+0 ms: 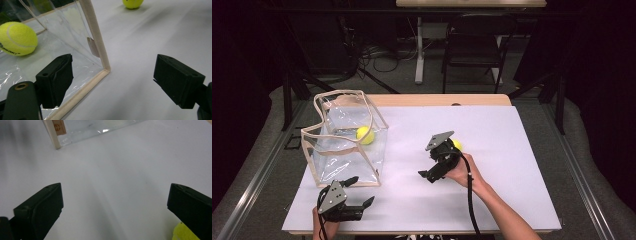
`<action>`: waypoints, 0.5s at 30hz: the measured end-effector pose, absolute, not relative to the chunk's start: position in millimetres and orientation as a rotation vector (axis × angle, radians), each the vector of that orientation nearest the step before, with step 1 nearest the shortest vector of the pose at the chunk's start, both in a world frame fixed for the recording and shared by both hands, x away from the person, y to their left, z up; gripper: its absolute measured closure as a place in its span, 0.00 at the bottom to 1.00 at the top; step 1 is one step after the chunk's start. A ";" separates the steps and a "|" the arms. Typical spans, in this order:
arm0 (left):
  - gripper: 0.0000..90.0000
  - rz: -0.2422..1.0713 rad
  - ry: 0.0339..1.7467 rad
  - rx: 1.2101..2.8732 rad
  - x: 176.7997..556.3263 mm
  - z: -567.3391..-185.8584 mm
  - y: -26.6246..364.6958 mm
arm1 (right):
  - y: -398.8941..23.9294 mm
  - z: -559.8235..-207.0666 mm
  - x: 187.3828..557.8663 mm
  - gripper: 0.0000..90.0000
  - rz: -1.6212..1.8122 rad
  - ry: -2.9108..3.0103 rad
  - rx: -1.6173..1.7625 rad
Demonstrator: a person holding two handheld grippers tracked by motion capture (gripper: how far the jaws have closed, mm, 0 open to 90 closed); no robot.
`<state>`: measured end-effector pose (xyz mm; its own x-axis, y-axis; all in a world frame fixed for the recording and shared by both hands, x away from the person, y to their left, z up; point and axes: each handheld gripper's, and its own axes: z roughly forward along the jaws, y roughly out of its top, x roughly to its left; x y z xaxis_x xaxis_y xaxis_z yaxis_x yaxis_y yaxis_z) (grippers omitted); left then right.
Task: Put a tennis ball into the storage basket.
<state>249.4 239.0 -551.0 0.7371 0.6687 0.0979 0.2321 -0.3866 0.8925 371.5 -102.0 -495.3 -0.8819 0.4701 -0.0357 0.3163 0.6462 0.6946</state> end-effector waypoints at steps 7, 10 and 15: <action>0.18 0.559 0.685 1.958 248.9 -551.1 238.6 | -110.2 -506.1 367.5 0.00 1.030 2.652 0.668; 0.18 0.559 0.683 1.962 249.3 -551.5 238.1 | -115.4 -509.3 365.9 0.00 1.038 2.642 0.696; 0.18 0.558 0.682 1.967 248.7 -551.6 236.9 | -120.1 -512.6 363.2 0.00 1.066 2.634 0.722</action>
